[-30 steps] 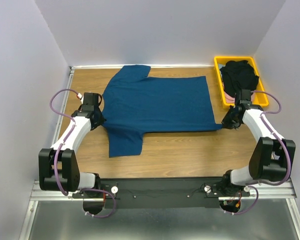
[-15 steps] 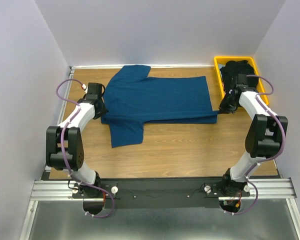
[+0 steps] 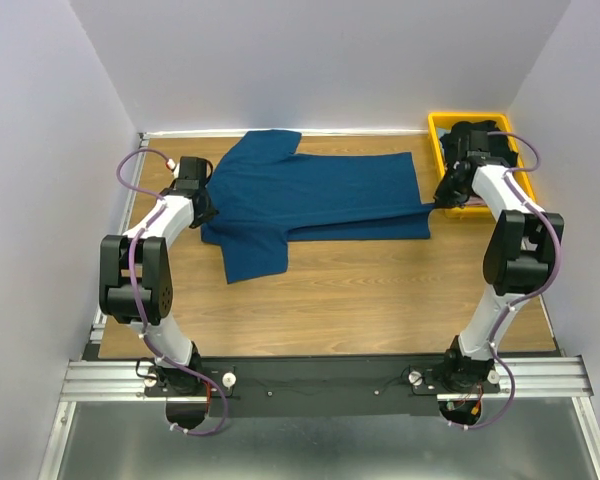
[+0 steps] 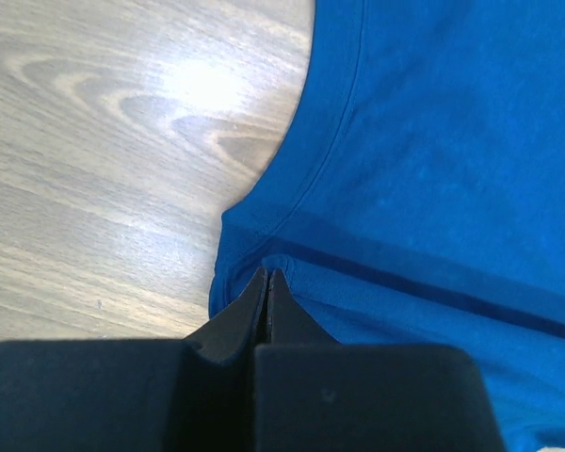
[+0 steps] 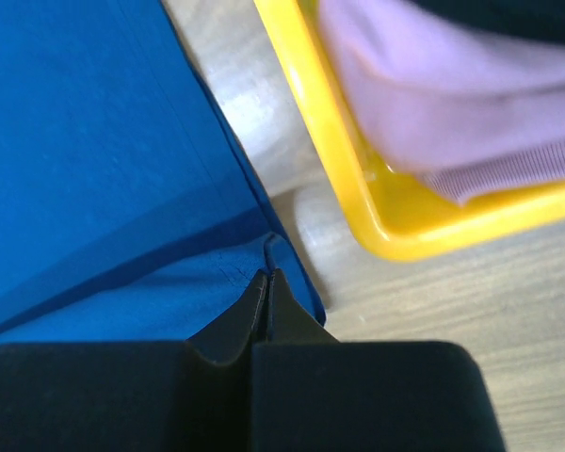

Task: Fold and stack the t-shirts
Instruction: Fold the tshirt

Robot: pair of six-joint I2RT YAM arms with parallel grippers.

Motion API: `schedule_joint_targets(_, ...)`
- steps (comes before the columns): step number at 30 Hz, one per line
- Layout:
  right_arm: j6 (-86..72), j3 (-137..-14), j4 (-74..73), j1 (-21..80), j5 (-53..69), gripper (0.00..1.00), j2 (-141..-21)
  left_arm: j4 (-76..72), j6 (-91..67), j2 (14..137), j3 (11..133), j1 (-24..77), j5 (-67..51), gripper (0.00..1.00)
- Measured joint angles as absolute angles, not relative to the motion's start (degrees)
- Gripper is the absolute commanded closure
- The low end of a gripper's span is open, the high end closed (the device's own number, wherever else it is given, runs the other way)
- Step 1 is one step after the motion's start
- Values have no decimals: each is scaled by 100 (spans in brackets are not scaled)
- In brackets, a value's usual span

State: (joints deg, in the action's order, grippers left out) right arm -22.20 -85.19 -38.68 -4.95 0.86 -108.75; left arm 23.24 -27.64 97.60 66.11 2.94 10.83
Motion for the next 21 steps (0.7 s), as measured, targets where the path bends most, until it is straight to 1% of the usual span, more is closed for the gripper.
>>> schedule_joint_targets(11, -2222, -9148, -3852, -419, 86, 99, -11472, 2189, -2766, 9998, 6729, 200, 1109, 100)
schedule_joint_targets(21, -2224, -9452, -3819, -412, 5, 99, -11966, 2062, -2766, 10497, 7332, 198, 1109, 100)
